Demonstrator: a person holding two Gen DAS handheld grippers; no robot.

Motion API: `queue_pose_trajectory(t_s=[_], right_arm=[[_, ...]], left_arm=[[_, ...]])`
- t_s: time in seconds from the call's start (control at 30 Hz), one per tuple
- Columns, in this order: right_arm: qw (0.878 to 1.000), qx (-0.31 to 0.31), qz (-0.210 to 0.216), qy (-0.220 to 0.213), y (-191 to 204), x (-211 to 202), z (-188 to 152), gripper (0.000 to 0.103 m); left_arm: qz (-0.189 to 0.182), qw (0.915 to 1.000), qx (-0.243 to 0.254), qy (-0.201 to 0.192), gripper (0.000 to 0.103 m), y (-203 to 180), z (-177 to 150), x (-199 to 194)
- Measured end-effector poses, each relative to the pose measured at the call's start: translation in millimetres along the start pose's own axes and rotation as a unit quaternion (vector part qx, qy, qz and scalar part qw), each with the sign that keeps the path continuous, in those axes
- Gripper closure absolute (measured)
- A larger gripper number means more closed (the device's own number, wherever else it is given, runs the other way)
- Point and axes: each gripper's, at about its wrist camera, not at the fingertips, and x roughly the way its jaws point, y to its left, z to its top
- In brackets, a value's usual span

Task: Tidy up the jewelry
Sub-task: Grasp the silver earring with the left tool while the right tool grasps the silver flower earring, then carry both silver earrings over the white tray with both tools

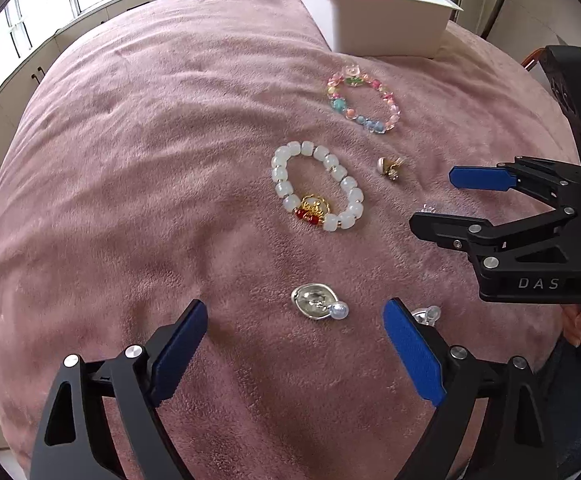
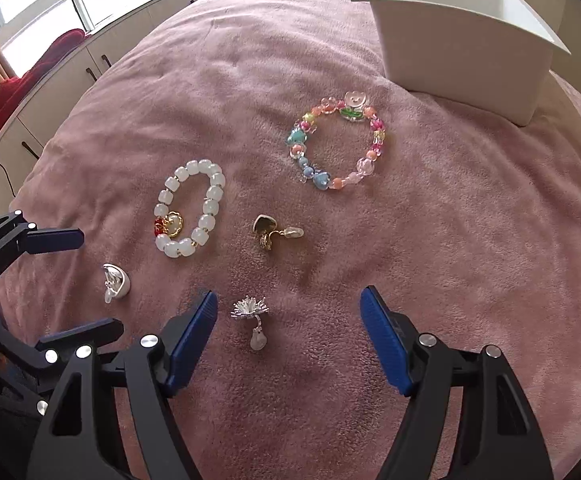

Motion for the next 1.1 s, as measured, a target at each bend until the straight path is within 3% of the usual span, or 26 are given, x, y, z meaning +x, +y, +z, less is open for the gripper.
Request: queue_pose_trajectory(t_s=[0.23,0.43,0.5,0.6,0.73,1.1], right_arm=[[1.0,-0.026,-0.017,0.003,8.1,7.4,-4.5,0.034],[1.0,-0.028,-0.003,0.002,9.4,4.0,-11.0,0.061],[1.0,-0.019,0.007,0.005,9.2,2.7,-11.8,0.069],[1.0,-0.002,0.027,0.007,6.1,-0.1,-11.6,0.079],[0.999,0.004,0.038,0.007,3.4,-4.9,-12.8,0.083],[0.999,-0.015,0.033,-0.015,12.5,-23.8,-6.2,0.083]], left_arm=[[0.008,0.9999,-0.01,-0.002,0.029,7.9,-4.4,6.6],[0.027,0.9996,0.0,-0.011,0.047,8.0,-5.2,6.8],[0.026,0.9996,-0.004,-0.012,0.06,11.8,-4.6,5.6],[0.023,0.9994,-0.022,-0.012,0.077,18.6,-3.2,4.5],[0.005,0.9985,-0.053,-0.011,0.088,29.6,-3.7,1.8],[-0.003,0.9982,-0.057,-0.021,0.092,29.0,0.1,-10.8]])
